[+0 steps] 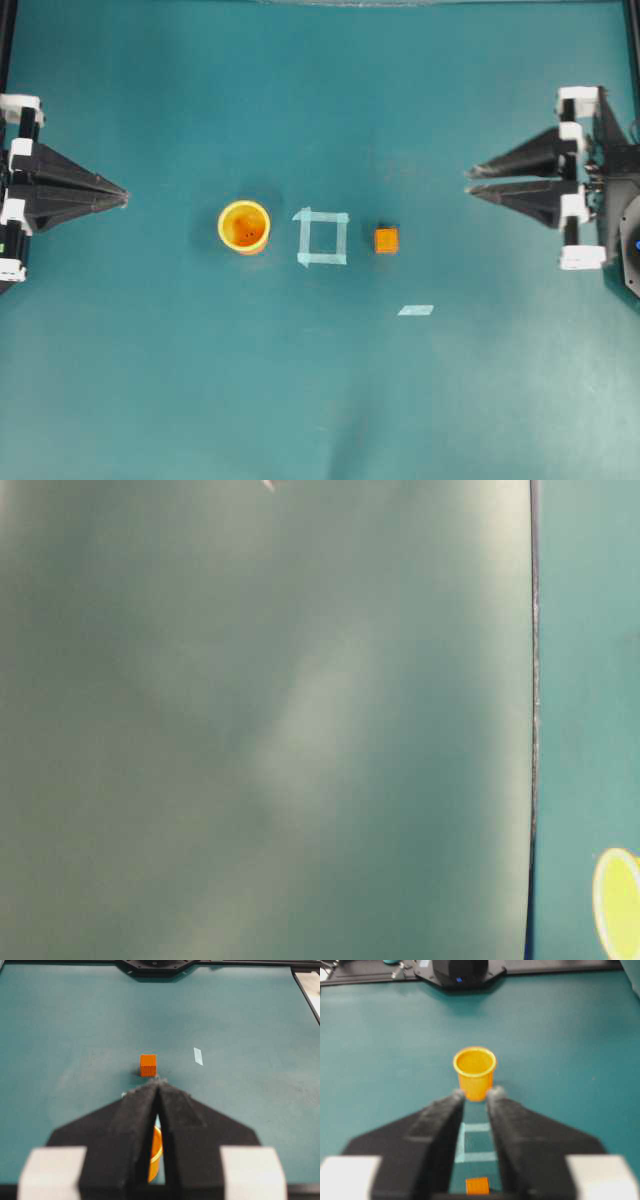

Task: Move the block backward with right arm.
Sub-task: 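Move the right gripper inward from its rest position toward the orange cube, then lower the open right gripper around the orange cube, then close the right gripper on the orange cube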

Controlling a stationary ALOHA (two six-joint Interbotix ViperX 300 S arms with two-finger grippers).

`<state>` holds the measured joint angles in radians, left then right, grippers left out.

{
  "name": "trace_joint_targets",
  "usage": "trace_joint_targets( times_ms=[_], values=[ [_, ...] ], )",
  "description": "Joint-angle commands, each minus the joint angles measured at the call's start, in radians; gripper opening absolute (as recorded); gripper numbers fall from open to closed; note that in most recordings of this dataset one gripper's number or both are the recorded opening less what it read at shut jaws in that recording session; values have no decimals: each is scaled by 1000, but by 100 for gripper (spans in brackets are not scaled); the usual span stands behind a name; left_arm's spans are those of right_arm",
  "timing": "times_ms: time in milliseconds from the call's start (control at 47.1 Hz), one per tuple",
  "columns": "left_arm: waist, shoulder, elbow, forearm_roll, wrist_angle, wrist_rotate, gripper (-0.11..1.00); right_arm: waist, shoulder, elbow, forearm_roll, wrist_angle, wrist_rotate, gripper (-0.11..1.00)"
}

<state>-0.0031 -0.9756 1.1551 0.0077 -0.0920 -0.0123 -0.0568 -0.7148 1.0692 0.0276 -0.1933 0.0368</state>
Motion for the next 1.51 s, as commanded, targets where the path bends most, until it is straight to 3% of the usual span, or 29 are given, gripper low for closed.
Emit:
trace_joint_targets(
  times_ms=[0,127,658,998,1487],
  values=[
    [2,3,-28,3,-5,0,0,-2,40,-46,3,8,12,40],
    [2,3,-28,3,-3,0,0,-2,117,-80,3,46,18,52],
    [2,3,-28,2,8,0,0,-5,482,-253,-26,193,9,57],
    [2,3,-28,2,8,-2,0,-5,624,-262,-28,170,9,58],
    [2,2,-28,3,12,-2,0,5,716,-255,-23,124,18,58]
  ],
)
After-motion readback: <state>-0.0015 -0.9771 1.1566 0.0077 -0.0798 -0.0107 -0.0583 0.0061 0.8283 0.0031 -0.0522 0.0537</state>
